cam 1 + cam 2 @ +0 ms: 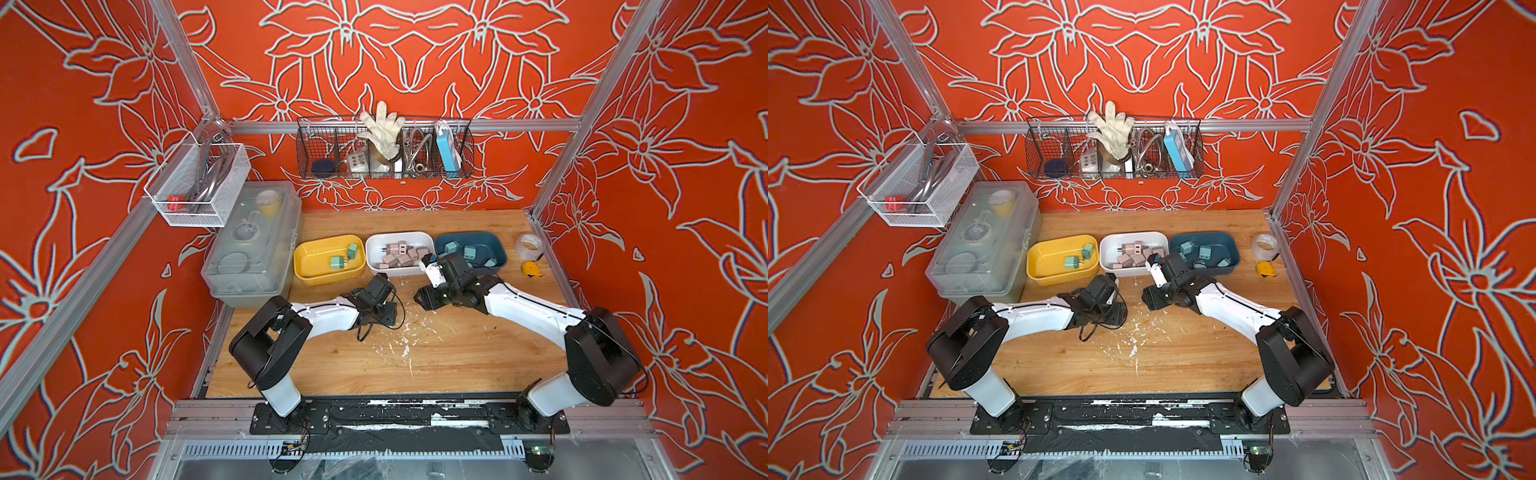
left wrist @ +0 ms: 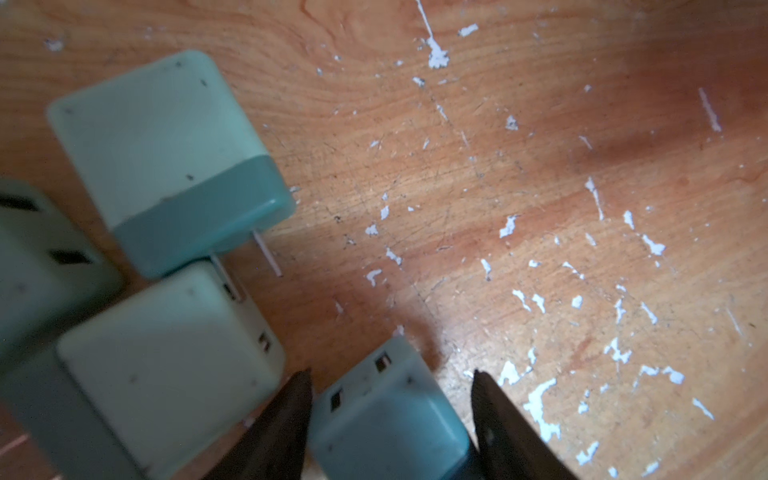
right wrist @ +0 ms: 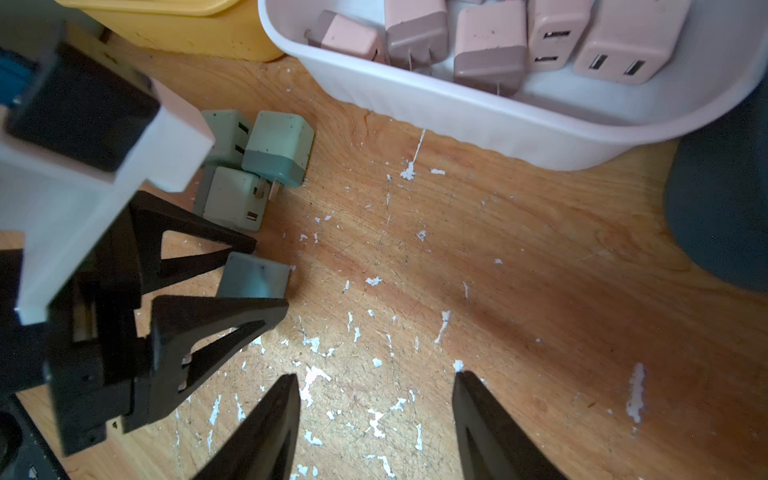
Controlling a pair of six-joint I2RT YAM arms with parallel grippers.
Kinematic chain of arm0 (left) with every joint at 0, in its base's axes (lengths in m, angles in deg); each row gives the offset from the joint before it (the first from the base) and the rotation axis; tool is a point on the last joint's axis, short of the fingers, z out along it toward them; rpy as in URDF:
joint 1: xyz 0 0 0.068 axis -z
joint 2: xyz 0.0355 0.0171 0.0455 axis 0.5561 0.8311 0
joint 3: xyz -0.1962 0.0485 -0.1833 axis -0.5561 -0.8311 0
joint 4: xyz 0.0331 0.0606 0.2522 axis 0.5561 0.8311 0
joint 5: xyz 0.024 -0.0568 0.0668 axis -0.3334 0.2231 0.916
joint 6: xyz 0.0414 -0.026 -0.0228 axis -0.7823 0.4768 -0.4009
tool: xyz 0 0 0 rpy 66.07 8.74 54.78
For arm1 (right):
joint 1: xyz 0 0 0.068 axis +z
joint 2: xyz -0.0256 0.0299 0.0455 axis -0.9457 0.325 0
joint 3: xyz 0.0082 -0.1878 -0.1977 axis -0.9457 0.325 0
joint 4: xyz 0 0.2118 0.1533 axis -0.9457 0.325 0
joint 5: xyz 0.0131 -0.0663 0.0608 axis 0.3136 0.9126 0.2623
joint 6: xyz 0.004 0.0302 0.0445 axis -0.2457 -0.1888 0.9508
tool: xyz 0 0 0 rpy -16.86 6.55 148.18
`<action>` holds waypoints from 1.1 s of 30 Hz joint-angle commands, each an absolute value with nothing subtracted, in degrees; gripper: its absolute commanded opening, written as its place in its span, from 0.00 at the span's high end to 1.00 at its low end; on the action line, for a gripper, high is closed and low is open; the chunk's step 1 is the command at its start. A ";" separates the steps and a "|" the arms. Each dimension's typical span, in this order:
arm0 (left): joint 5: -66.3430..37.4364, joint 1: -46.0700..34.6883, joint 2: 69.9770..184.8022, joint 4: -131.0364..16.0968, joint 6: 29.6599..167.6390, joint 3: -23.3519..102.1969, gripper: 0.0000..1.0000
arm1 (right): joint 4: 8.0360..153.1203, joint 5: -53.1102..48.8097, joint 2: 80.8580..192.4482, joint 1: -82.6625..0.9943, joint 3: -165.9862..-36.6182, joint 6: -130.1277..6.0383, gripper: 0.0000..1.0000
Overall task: Place the plugs by color into the storage box
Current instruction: Pick up the plug from the center of the board.
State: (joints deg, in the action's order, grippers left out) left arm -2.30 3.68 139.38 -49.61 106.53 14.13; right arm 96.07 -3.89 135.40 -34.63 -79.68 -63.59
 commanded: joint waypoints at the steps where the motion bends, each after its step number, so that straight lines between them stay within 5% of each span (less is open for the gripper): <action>1: -2.06 4.57 140.29 -46.98 105.50 14.08 0.41 | 96.80 -2.72 133.92 -34.21 -78.78 -63.57 0.36; 18: 3.61 7.83 141.43 -43.17 103.58 14.26 0.30 | 96.56 -2.04 131.72 -34.21 -76.94 -63.17 0.36; 33: 3.48 8.75 140.84 -44.02 102.71 12.90 0.53 | 95.91 -1.67 131.81 -34.14 -76.14 -62.64 0.36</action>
